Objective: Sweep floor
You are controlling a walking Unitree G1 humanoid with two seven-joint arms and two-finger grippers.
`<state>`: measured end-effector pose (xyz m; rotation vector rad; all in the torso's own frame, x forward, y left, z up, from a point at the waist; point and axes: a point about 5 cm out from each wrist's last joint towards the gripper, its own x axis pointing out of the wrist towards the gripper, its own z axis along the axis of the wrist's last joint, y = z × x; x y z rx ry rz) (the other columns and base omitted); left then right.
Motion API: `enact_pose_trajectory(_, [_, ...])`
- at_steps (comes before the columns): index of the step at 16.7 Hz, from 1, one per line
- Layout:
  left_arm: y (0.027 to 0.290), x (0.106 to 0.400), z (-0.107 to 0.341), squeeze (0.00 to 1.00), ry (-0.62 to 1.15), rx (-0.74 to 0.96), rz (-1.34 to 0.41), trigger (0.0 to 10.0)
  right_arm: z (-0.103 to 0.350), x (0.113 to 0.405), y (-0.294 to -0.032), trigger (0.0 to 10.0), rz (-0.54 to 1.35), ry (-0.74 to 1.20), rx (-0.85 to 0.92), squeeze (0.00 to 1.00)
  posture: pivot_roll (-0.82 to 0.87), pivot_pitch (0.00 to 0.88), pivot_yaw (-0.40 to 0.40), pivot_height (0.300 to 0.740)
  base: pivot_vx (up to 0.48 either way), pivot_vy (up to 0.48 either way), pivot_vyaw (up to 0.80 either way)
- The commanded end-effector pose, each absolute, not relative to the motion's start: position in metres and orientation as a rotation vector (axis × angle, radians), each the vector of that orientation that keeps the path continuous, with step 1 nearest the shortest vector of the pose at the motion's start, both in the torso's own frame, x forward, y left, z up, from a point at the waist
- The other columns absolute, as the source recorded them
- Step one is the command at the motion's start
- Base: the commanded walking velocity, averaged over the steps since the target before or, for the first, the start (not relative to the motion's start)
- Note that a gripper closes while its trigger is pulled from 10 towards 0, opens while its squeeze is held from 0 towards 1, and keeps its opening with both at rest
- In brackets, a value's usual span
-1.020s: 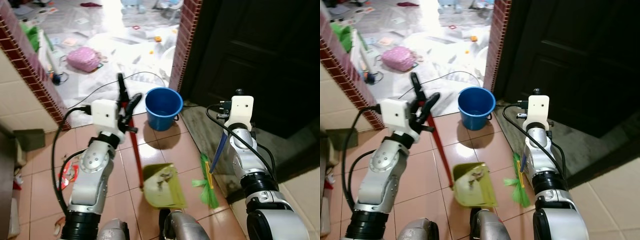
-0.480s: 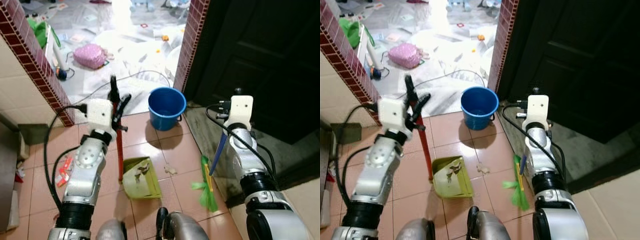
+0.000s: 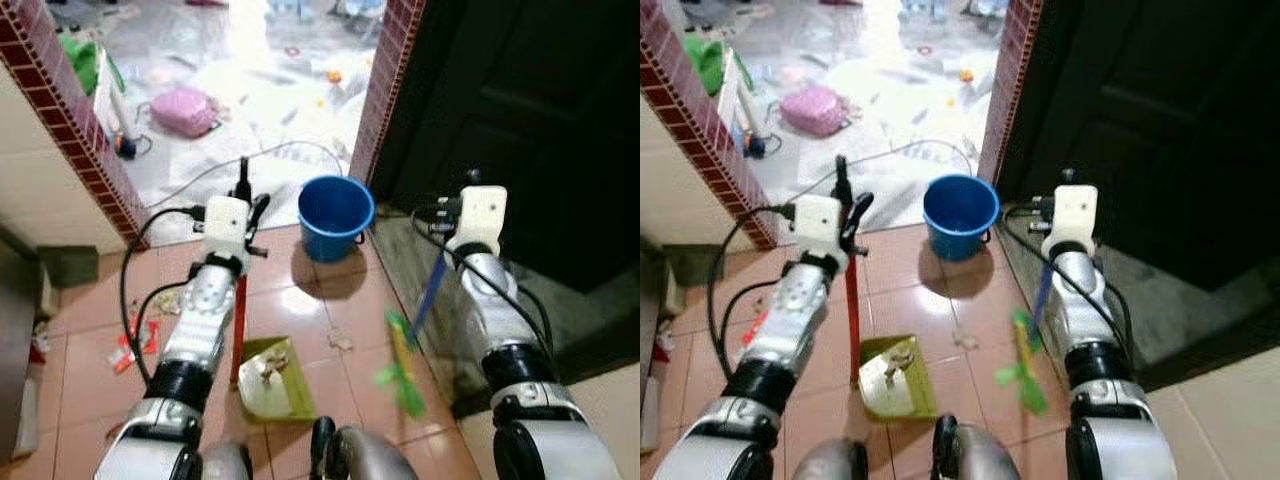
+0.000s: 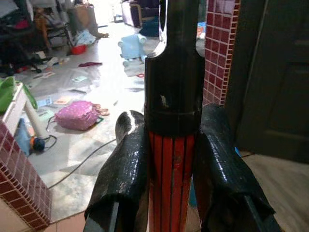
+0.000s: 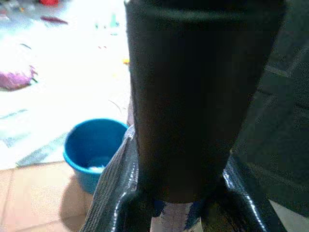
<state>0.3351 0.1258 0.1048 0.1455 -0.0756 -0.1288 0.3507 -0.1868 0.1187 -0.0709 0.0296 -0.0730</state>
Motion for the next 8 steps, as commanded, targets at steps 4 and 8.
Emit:
enact_pose_trajectory(4, [0.121, 0.336, 0.095, 0.0, -0.089, 0.157, -0.119, 10.0, 0.159, 0.356, -0.149, 10.0, 0.154, -0.102, 0.205, 0.0, -0.08, 0.135, -0.068, 0.74, 0.0, 0.0, 0.0])
enact_pose_trajectory(8, [0.122, 0.338, 0.088, 0.0, -0.059, 0.166, -0.101, 10.0, 0.162, 0.353, -0.133, 10.0, 0.298, -0.06, 0.237, 0.0, -0.09, 0.13, -0.066, 0.74, 0.0, 0.0, 0.0])
